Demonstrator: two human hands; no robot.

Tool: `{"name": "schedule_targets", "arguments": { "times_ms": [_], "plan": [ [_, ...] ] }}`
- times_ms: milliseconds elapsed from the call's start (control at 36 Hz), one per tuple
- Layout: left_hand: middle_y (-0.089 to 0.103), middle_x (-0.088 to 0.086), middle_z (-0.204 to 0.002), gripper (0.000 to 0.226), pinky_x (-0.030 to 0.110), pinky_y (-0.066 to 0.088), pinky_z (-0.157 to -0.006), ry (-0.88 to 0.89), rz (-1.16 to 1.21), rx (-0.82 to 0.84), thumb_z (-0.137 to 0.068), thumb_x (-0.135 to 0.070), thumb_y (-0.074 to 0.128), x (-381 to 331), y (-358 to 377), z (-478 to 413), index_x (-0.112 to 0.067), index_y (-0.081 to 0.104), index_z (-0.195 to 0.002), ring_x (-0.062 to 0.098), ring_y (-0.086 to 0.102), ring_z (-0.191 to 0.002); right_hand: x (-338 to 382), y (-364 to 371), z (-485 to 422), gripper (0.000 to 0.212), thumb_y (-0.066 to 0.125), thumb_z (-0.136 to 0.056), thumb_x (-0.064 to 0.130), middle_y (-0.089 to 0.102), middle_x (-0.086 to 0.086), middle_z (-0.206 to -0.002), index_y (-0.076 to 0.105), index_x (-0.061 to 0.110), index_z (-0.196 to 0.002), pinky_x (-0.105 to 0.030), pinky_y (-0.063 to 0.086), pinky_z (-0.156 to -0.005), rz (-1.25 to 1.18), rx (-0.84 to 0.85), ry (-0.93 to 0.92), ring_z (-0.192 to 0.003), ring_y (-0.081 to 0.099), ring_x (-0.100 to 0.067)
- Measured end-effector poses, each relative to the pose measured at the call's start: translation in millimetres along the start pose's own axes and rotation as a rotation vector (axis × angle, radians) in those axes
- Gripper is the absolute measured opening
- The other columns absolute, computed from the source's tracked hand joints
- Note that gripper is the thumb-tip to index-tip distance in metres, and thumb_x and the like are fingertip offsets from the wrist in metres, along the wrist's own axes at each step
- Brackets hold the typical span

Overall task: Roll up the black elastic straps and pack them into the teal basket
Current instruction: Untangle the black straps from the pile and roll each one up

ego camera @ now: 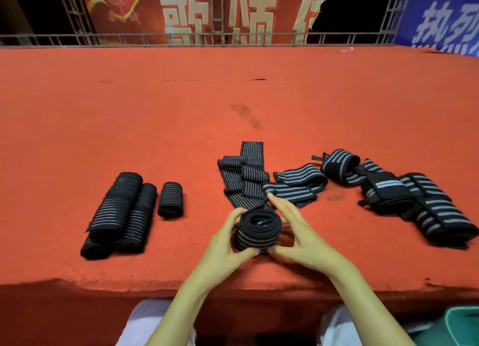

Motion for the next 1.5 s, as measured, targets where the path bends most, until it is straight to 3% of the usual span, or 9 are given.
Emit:
{"name": "schedule_targets", "arguments": {
  "times_ms": [167, 306, 417, 556, 667, 778, 1111, 1278, 1500],
  "plan": [
    [0.052, -0.021, -0.128, 0.075, 0.027, 0.036, -0.107, 0.016, -0.034, -0.003, -0.071, -0.028, 0.078, 4.0, -1.8, -0.1, -0.044, 0.035, -0.131, 0.004, 0.048, -0.124, 3.0, -7.0, -12.6, 0.09, 0.082, -0.064, 0.041, 0.007, 0.023, -0.156, 0.032, 0.051, -0.139, -0.013, 0.008, -0.113, 0.173, 0.014, -0.064, -0.143, 0.004, 0.002],
    [0.053, -0.014, -0.13, 0.074, 0.037, 0.037, -0.108, 0.025, -0.012, -0.015, -0.071, -0.032, 0.077, 5.9, -1.5, 1.1, -0.046, 0.035, -0.13, 0.01, 0.049, -0.125, 4.9, -7.3, -10.8, 0.078, 0.086, -0.063, 0.027, 0.037, 0.026, -0.139, 0.044, 0.038, -0.128, -0.014, 0.019, -0.112, 0.061, -0.002, -0.026, -0.138, 0.022, 0.004],
    [0.057, -0.017, -0.125, 0.071, 0.028, 0.039, -0.105, 0.012, 0.025, 0.002, -0.071, -0.033, 0.077, 3.3, -0.8, 0.3, -0.045, 0.038, -0.129, 0.007, 0.053, -0.12, 7.0, -4.7, -7.5, 0.07, 0.085, -0.064, 0.017, 0.057, 0.017, -0.122, 0.05, 0.031, -0.123, -0.023, 0.04, -0.1, -0.025, -0.034, 0.0, -0.117, 0.051, -0.004],
    [0.058, -0.023, -0.122, 0.069, 0.012, 0.039, -0.095, -0.026, 0.15, 0.026, -0.073, -0.011, 0.079, -2.2, 7.8, -4.8, -0.033, 0.042, -0.127, -0.002, 0.055, -0.116, -6.6, -2.6, 4.4, 0.065, 0.081, -0.069, 0.016, 0.06, 0.01, -0.124, 0.052, 0.026, -0.126, -0.025, 0.042, -0.101, -0.222, -0.092, 0.083, -0.119, 0.054, -0.007],
    [0.063, -0.006, -0.125, 0.062, 0.021, 0.045, -0.097, -0.087, 0.352, 0.058, -0.076, -0.007, 0.076, -15.6, 36.4, -20.1, -0.019, 0.047, -0.129, 0.01, 0.057, -0.119, -13.6, -25.5, 22.2, 0.057, 0.07, -0.078, -0.006, 0.061, 0.003, -0.121, 0.05, 0.022, -0.123, -0.014, 0.044, -0.089, -0.433, -0.236, 0.199, -0.107, 0.059, 0.003],
    [0.069, 0.005, -0.114, 0.051, 0.024, 0.052, -0.088, -0.178, 0.496, 0.11, -0.078, -0.002, 0.073, -36.6, 82.2, -43.0, -0.01, 0.051, -0.123, 0.015, 0.066, -0.104, -24.9, -60.3, 45.9, 0.046, 0.064, -0.086, 0.002, 0.062, 0.003, -0.119, 0.051, 0.029, -0.122, -0.02, 0.043, -0.098, -0.467, -0.372, 0.263, -0.109, 0.059, -0.005],
    [0.069, 0.003, -0.108, 0.037, 0.03, 0.052, -0.078, -0.458, 0.744, 0.462, -0.087, -0.012, 0.063, -96.7, 217.4, -94.1, -0.015, 0.057, -0.124, 0.017, 0.066, -0.09, -55.6, -151.8, 115.3, 0.035, 0.057, -0.095, 0.028, 0.063, 0.003, -0.114, 0.054, 0.025, -0.13, -0.036, 0.044, -0.101, -0.068, -0.844, 0.471, -0.11, 0.057, -0.013],
    [0.063, 0.017, -0.122, 0.037, 0.039, 0.053, -0.087, -0.54, 0.75, 0.445, -0.092, -0.01, 0.057, -94.4, 255.1, -107.6, 0.0, 0.053, -0.128, 0.028, 0.063, -0.106, -68.7, -170.2, 118.9, 0.037, 0.052, -0.097, 0.03, 0.061, -0.007, -0.121, 0.053, 0.018, -0.132, -0.024, 0.035, -0.084, 0.102, -0.833, 0.601, -0.115, 0.054, -0.022],
    [0.064, 0.012, -0.122, 0.035, 0.042, 0.051, -0.093, -0.584, 0.629, 0.373, -0.093, -0.015, 0.058, -97.7, 277.0, -118.1, -0.008, 0.054, -0.127, 0.026, 0.061, -0.111, -88.7, -179.3, 113.7, 0.033, 0.044, -0.1, 0.029, 0.064, -0.017, -0.114, 0.056, 0.013, -0.126, -0.038, 0.04, -0.083, 0.33, -0.807, 0.707, -0.109, 0.054, -0.036]
  ]
}}
Point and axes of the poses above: each hand's wrist, its own z-axis away from the middle knuckle, its own y-axis out of the palm, x = y × z, the point moved 4 cm from there along -z, towards the middle knuckle
